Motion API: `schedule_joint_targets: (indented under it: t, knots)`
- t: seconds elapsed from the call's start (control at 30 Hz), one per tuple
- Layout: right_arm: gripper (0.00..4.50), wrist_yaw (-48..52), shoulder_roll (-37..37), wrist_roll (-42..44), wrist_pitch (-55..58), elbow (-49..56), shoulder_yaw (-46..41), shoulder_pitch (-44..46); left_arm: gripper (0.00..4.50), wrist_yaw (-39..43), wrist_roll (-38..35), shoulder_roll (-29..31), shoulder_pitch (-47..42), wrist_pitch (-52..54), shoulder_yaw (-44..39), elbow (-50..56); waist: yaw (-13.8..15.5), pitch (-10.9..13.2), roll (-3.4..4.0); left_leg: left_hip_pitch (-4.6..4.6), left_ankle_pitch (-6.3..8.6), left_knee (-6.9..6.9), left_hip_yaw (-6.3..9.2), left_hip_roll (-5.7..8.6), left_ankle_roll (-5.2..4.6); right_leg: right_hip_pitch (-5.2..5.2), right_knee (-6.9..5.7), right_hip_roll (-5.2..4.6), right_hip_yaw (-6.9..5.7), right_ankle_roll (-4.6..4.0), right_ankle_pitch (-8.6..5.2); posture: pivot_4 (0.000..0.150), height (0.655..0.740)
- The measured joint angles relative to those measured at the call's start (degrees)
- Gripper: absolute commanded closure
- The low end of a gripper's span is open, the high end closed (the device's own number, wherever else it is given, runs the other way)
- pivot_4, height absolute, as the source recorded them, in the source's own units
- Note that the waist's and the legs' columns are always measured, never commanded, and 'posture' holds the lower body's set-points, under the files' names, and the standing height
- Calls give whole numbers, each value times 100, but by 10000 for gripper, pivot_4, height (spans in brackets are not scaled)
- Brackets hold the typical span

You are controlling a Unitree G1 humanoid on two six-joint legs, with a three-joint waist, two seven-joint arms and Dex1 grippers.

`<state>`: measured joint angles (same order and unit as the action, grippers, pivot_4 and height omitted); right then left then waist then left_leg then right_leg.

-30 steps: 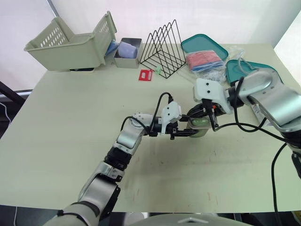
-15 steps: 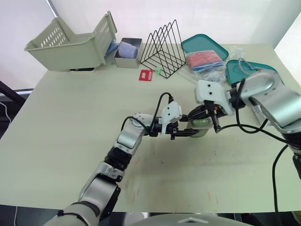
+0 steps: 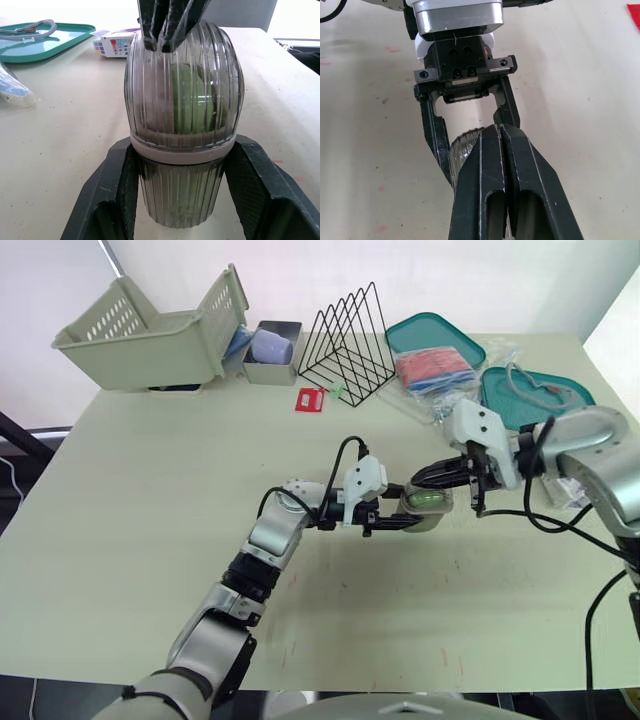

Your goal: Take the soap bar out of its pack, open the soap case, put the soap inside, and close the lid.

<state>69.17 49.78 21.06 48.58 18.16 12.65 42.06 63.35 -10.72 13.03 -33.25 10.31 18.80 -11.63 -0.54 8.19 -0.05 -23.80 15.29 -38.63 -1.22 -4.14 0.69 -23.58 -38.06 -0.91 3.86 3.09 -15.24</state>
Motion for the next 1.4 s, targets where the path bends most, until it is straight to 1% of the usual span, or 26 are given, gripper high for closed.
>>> schedule_joint_targets:
  t: [0.83,1.23,1.4]
  knots:
    - [44347,-82,529,75,-650,59,-506,-776,25321,52,3,56,-14,-3,1,0,-6,-1,-1,5,0,1,0,0,0,4,0,1,0,0,0,1500,7400]
    - [44347,-172,406,-16,-1128,28,-640,-1035,25321,66,3,72,-22,-14,-12,-12,-17,-2,-2,7,0,1,0,0,0,5,0,1,0,0,0,1500,7400]
    - [44347,-222,276,73,-1037,-23,-708,-978,25321,76,-2,83,-23,-25,-23,-14,-26,-2,-2,8,0,1,1,0,0,5,-2,2,1,0,0,1500,7400]
